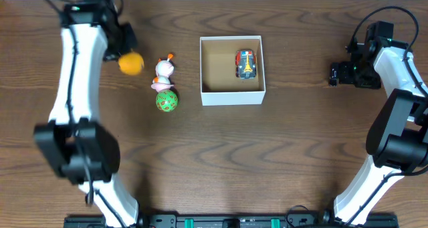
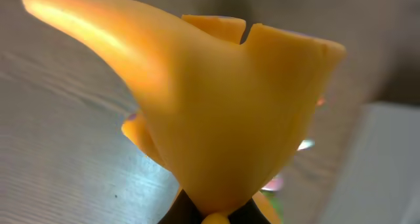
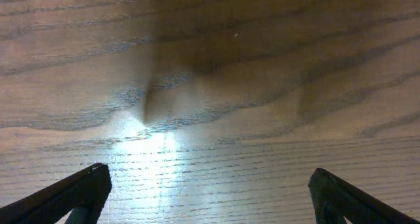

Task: Pack container
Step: 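Lift the orange fish and carry it right into the white box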

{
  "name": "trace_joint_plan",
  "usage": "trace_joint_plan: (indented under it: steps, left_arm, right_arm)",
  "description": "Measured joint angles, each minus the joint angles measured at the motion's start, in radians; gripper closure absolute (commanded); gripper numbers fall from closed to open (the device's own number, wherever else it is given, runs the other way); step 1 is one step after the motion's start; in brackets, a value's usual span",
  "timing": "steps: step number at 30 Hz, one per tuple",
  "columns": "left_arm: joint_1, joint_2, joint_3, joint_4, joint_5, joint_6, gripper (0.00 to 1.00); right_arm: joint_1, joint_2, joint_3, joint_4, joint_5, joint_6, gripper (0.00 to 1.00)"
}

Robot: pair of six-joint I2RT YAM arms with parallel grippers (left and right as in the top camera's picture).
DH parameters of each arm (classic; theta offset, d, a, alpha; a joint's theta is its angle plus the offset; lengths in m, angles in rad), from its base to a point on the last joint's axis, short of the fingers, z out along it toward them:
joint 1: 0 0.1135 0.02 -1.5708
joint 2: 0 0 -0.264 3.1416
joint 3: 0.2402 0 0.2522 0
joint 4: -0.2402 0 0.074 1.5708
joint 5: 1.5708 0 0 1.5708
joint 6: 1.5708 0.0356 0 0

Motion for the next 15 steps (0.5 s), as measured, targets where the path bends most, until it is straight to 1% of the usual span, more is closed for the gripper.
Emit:
trace_joint_plan:
  steps: [3,6,15]
  left_arm:
    - [-0.012,-0.078,0.039,0.020,0.018,-0.003,0.94]
    - [-0.044,-0.117,0.047,0.053,0.050,-0.005,0.94]
    - [-0.204,-0.096,0.047,0.162,0.125,-0.003,0.94]
  right_arm:
    - [0.000,0.000,0.000,0.000,0.000,0.000,0.01]
    - [0.000,0.000,0.000,0.000,0.000,0.000,0.01]
    - [0.000,0.000,0.000,0.000,0.000,0.000,0.01]
